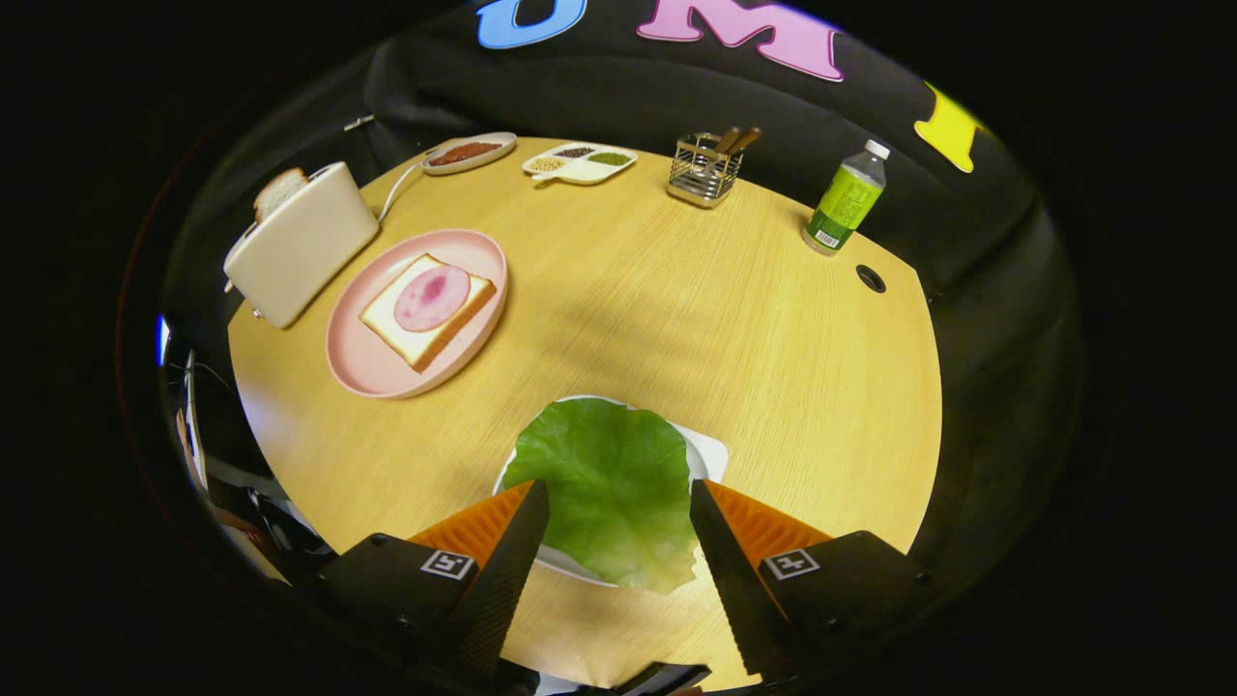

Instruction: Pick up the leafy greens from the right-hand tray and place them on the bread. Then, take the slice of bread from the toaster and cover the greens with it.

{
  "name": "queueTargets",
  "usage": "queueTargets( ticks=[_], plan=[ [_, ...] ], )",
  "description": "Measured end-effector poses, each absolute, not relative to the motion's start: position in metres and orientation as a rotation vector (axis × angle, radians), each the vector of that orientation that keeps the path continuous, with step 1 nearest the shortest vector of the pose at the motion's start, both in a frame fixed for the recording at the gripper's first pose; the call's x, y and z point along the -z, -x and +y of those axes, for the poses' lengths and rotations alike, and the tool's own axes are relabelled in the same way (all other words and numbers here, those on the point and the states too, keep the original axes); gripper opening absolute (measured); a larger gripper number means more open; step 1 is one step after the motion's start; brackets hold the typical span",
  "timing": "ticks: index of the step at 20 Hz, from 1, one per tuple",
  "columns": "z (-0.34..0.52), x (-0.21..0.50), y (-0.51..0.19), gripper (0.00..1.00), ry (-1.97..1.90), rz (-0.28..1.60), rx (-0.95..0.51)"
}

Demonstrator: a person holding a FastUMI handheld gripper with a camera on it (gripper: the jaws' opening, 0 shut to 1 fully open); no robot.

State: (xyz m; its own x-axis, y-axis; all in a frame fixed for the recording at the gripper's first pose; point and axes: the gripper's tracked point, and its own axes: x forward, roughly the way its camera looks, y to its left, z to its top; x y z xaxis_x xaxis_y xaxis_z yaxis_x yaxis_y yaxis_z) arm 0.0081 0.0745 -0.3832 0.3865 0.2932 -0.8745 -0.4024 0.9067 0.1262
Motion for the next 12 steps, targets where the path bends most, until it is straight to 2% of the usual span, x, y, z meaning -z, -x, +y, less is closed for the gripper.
queueTargets(
  ticks=[4,5,8,10,11,12],
  plan=[
    [0.080,0.413,0.000,0.81,0.175,1.191,-0.493],
    [0.078,0.418,0.003,0.75,0.192,1.211,-0.499],
    [0.085,0.426,0.008,0.74,0.163,1.253,-0.533],
    [0.084,0.423,0.011,0.60,0.135,1.274,-0.534],
    [0.083,0.425,0.011,0.57,0.140,1.275,-0.534],
    [0.082,0.424,0.010,0.41,0.146,1.274,-0.536]
  ],
)
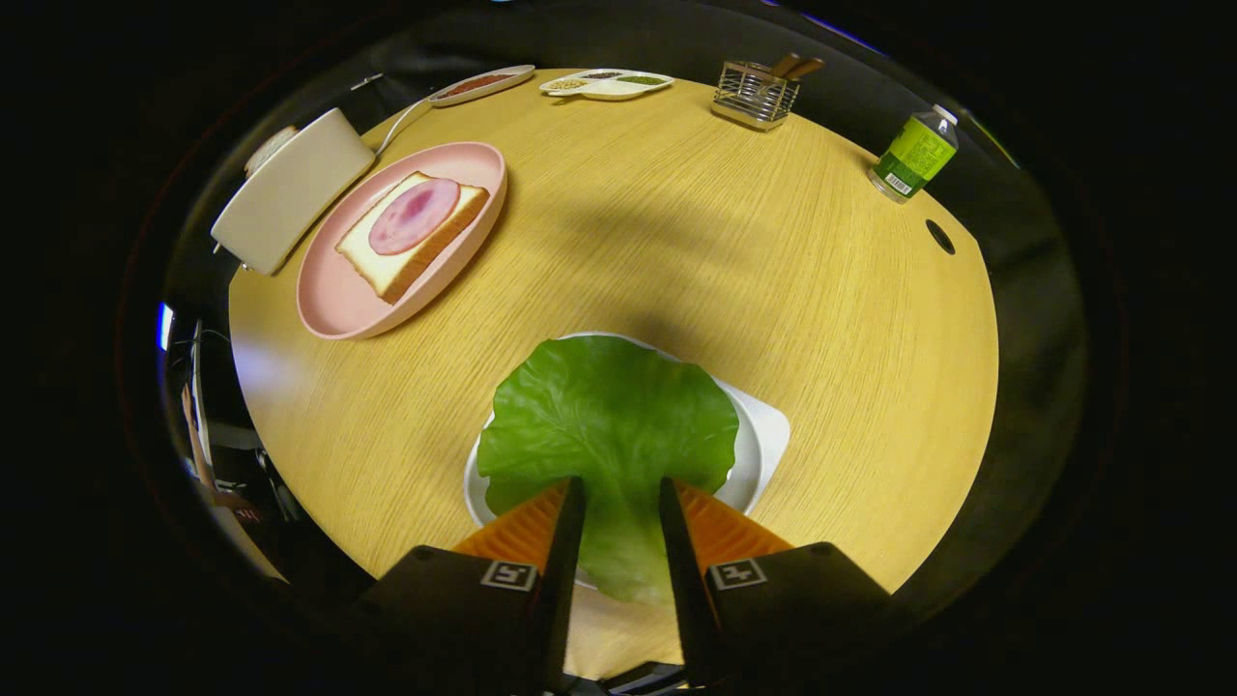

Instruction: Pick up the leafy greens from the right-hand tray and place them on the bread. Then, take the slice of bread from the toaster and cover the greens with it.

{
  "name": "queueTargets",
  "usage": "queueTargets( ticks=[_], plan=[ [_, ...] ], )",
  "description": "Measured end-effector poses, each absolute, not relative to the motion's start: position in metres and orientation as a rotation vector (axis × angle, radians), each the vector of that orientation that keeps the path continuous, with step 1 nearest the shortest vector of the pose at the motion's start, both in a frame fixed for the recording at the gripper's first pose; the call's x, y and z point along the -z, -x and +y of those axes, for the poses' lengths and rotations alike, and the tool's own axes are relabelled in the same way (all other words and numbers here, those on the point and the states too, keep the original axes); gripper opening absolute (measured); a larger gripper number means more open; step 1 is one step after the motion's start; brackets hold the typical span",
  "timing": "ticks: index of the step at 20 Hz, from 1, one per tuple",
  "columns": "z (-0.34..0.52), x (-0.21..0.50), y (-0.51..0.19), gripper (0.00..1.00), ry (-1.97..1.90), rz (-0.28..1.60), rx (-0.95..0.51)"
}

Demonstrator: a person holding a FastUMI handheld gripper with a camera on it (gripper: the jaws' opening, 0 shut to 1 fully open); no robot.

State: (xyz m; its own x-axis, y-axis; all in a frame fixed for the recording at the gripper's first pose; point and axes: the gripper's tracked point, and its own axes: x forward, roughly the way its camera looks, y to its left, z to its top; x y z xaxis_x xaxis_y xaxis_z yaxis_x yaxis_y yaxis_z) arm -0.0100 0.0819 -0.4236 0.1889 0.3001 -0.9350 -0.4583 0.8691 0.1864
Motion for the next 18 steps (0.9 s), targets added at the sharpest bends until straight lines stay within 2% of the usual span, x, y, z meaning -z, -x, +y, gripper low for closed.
queueTargets(
  ticks=[1,3,8,18],
  plan=[
    [0.083,0.424,0.012,0.24,0.151,1.271,-0.540],
    [0.083,0.425,0.018,0.10,0.157,1.295,-0.559],
    [0.085,0.400,0.017,0.10,0.077,1.255,-0.547],
    [0.118,0.281,-0.003,0.10,-0.015,1.095,-0.569]
  ],
)
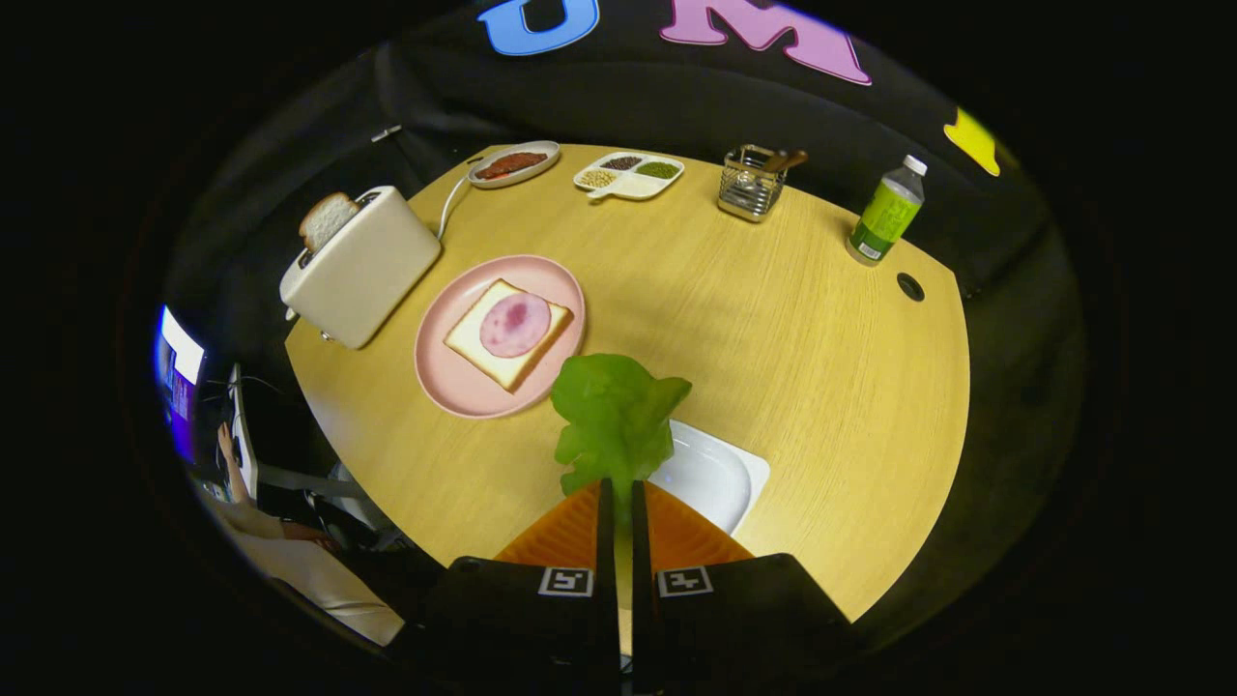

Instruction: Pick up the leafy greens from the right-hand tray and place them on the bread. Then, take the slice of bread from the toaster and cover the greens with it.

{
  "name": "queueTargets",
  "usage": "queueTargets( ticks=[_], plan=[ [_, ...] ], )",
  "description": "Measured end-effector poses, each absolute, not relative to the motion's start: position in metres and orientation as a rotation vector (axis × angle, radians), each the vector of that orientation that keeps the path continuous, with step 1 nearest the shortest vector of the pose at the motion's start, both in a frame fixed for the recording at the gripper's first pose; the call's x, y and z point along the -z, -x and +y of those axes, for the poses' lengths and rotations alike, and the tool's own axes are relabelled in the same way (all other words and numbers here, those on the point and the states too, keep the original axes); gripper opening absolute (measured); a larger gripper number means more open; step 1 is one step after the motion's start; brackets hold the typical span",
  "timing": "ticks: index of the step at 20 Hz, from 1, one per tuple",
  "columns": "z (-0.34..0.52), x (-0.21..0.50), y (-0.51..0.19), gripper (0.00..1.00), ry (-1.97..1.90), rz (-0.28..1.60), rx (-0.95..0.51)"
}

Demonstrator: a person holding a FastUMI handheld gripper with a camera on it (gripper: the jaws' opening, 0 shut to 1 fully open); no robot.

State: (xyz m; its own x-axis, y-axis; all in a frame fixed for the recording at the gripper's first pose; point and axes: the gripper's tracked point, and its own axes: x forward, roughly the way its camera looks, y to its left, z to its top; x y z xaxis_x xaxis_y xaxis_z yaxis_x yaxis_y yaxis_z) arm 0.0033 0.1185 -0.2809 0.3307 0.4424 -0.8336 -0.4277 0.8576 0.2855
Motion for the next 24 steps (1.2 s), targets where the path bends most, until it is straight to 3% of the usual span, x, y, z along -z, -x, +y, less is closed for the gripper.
queueTargets(
  ticks=[9,21,22,24],
  plan=[
    [0.220,0.237,-0.041,0.09,-0.036,1.044,-0.625],
    [0.297,0.271,-0.076,0.10,-0.007,1.109,-0.575],
    [0.298,0.273,-0.081,0.16,-0.005,1.099,-0.562],
    [0.299,0.275,-0.083,0.44,-0.003,1.088,-0.549]
  ],
)
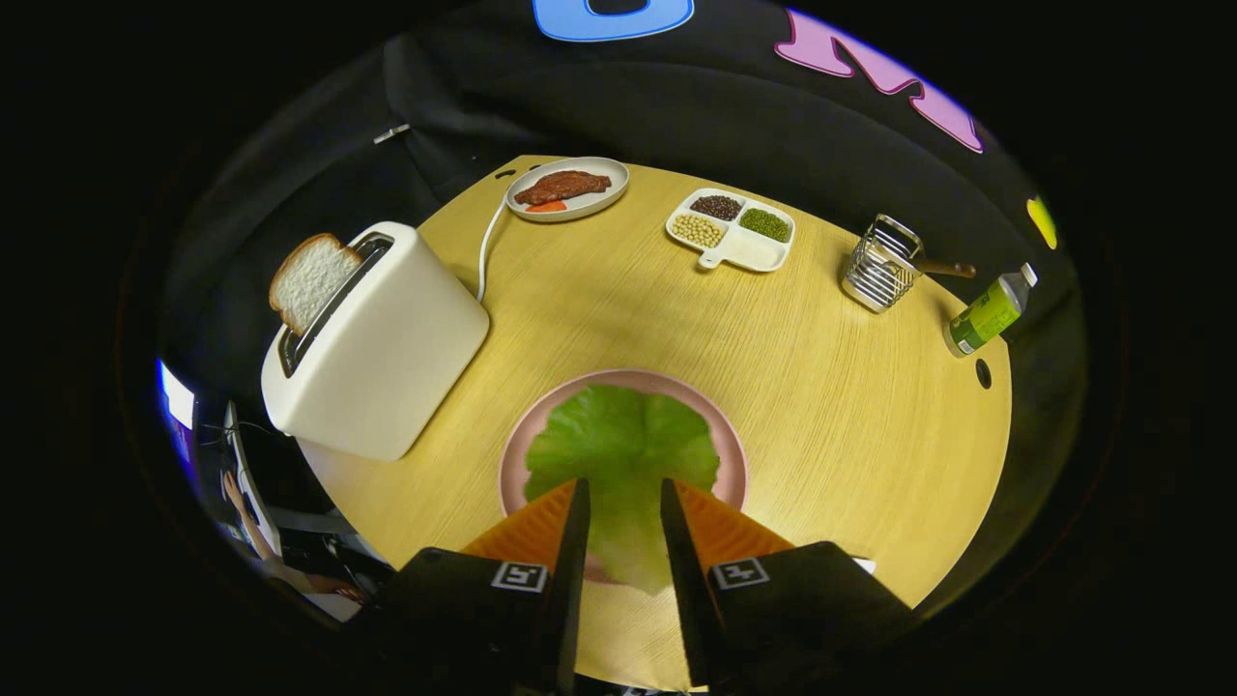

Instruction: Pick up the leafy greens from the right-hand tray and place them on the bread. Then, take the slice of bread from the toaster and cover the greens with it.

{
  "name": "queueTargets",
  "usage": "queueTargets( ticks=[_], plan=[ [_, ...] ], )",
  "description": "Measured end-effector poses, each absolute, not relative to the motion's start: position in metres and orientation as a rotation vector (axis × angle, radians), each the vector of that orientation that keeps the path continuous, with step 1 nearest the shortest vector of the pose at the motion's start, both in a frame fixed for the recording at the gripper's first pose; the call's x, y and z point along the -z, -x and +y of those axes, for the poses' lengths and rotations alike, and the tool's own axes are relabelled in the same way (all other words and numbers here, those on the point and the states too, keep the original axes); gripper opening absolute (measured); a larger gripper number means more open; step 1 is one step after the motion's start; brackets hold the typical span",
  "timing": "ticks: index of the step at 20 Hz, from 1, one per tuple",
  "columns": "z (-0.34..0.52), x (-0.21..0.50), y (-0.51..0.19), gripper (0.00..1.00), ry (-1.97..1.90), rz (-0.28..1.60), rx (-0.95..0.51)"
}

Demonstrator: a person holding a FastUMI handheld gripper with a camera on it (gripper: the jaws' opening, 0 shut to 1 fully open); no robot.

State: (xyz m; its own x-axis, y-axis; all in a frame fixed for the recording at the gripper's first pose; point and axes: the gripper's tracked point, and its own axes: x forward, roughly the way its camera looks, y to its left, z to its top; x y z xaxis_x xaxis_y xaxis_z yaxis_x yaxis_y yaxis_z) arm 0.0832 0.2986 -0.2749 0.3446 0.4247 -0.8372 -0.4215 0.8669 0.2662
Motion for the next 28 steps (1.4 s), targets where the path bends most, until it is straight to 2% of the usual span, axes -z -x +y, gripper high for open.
queueTargets(
  ticks=[1,2,3,4,5,10,20,28],
  plan=[
    [0.298,0.276,-0.083,0.58,0.004,1.086,-0.547],
    [0.298,0.277,-0.083,0.66,0.012,1.087,-0.547],
    [0.298,0.277,-0.082,0.81,0.015,1.085,-0.547],
    [0.297,0.276,-0.083,0.89,0.011,1.083,-0.545],
    [0.297,0.276,-0.083,0.92,0.003,1.080,-0.539],
    [0.316,0.236,-0.077,0.90,-0.133,1.032,-0.580],
    [0.413,0.088,-0.078,0.89,-0.349,0.813,-0.765],
    [0.496,0.055,-0.081,0.89,-0.355,0.800,-0.806]
  ],
)
